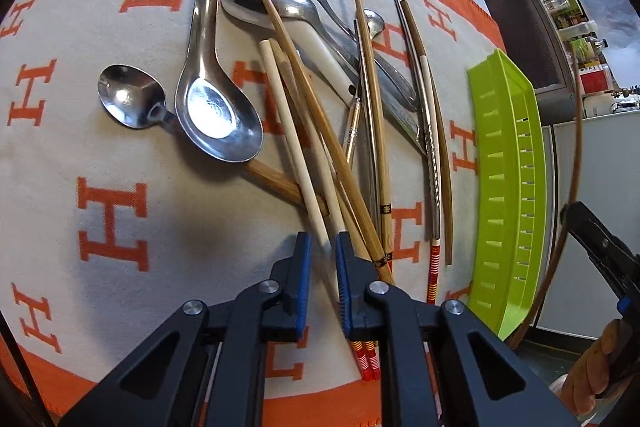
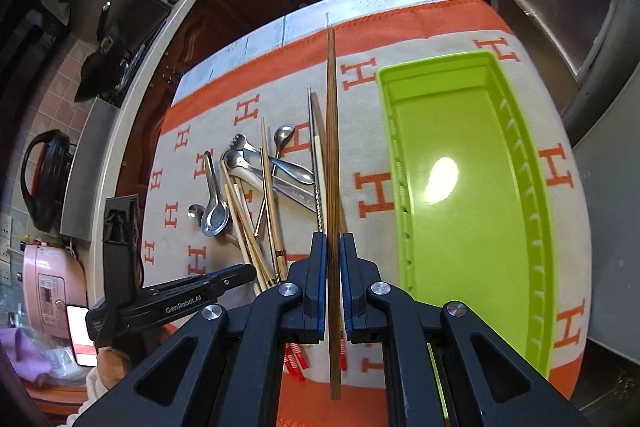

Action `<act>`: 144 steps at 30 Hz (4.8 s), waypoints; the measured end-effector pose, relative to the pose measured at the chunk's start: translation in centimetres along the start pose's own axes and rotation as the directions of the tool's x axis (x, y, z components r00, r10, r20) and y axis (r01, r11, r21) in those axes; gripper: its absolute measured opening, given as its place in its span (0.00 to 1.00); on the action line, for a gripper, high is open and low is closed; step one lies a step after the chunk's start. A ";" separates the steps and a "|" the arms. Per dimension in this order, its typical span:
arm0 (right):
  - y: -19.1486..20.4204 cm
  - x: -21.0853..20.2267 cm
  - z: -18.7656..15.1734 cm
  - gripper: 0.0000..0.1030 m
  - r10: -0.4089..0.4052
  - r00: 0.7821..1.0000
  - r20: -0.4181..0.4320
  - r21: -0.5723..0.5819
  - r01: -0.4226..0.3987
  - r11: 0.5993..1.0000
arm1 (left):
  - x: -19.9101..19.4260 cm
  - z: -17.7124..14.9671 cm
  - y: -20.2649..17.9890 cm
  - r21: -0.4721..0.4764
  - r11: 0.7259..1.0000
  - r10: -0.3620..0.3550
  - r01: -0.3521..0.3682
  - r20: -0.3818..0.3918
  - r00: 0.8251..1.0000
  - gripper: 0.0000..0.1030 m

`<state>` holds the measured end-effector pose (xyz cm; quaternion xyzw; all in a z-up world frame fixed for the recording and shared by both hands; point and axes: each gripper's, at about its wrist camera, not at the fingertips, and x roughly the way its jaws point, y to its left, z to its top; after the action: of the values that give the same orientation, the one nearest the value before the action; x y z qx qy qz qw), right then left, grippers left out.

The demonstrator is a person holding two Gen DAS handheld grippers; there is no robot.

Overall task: Organize utensils
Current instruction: 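Carry the brown chopstick into the green tray and release it while the left tool grasps a red-tipped chopstick, then lower the red-tipped chopstick into the green tray and open the left tool, then move both tools back over the utensil pile, then grasp a red-tipped bamboo chopstick with the left tool while the right tool grasps another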

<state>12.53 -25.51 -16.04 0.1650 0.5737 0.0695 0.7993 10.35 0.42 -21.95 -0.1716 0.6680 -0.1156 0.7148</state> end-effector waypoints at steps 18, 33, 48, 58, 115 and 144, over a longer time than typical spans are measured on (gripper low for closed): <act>-5.7 -2.5 -0.5 0.06 -0.270 0.962 -0.028 -0.032 0.270 0.962 | 0.1 -0.6 -1.5 0.032 0.991 0.126 -0.129 0.074 0.989 0.03; -7.0 -0.4 -1.9 0.26 -0.349 0.934 -0.075 -0.063 0.344 0.937 | -5.2 -1.3 -1.7 0.050 0.997 0.051 -0.058 0.134 0.990 0.03; -8.7 -10.2 -5.1 0.26 -0.257 0.960 0.111 0.122 0.243 0.962 | -9.5 -1.0 -16.2 0.296 0.953 -0.111 0.056 0.173 0.979 0.03; -12.5 -15.3 -9.0 0.29 -0.297 0.934 0.199 0.254 0.243 0.936 | 0.3 1.5 -23.1 0.280 0.959 -0.061 0.033 0.092 0.994 0.03; 5.7 -4.4 -6.8 0.31 -0.097 0.992 0.083 -0.126 0.107 0.986 | -6.1 -2.3 -1.1 0.131 0.983 0.106 -0.129 0.168 0.980 0.51; 3.9 0.8 -6.7 0.31 -0.074 0.996 -0.042 -0.065 0.072 0.995 | 1.2 -1.2 -4.2 0.145 0.980 0.141 -0.139 -0.009 0.990 0.13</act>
<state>6.82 -20.39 -17.32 0.1169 0.5943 0.0620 0.7933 9.55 -4.04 -21.44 -0.0709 0.6750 -0.1147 0.7254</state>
